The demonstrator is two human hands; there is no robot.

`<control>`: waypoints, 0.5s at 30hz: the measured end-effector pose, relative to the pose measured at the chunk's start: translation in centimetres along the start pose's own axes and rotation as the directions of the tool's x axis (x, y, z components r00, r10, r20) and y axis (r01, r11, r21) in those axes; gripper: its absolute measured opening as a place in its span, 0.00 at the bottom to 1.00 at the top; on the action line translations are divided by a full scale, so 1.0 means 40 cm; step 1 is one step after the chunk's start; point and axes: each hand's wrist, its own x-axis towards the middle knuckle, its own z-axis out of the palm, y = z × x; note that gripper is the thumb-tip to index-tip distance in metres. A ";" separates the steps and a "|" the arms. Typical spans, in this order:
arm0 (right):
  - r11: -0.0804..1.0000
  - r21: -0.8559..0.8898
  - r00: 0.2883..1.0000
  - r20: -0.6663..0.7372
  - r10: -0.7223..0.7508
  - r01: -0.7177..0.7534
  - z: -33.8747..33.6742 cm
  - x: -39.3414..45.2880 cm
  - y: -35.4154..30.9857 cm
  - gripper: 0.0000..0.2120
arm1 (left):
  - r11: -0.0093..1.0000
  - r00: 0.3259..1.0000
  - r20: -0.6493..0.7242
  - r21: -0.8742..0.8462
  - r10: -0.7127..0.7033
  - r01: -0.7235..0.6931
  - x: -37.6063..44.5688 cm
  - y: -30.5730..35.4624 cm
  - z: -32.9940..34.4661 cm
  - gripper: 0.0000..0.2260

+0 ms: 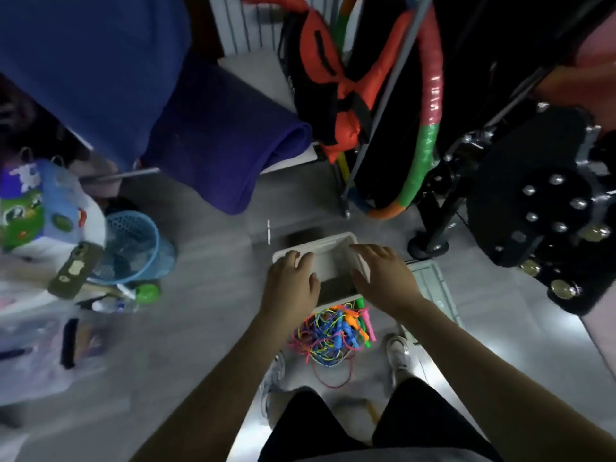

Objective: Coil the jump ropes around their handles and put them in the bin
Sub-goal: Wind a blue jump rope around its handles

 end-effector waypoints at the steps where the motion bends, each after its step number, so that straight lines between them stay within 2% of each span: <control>1: 1.000 0.012 1.000 0.017 -0.020 0.019 0.022 0.022 0.035 0.25 | 0.999 0.999 -0.007 -0.006 -0.039 0.039 0.009 0.008 0.042 0.17; 8: 0.988 0.051 0.981 0.123 -0.153 0.148 0.279 0.164 0.285 0.23 | 0.958 0.957 -0.050 -0.046 -0.286 0.284 0.079 0.019 0.417 0.21; 12: 0.987 0.067 0.975 0.159 -0.158 0.149 0.471 0.189 0.412 0.25 | 0.932 0.933 0.017 -0.038 -0.359 0.360 0.080 -0.014 0.648 0.24; 15: 0.988 0.068 0.971 0.186 -0.147 0.137 0.617 0.211 0.499 0.25 | 0.932 0.931 0.059 -0.035 -0.359 0.362 0.077 -0.060 0.826 0.25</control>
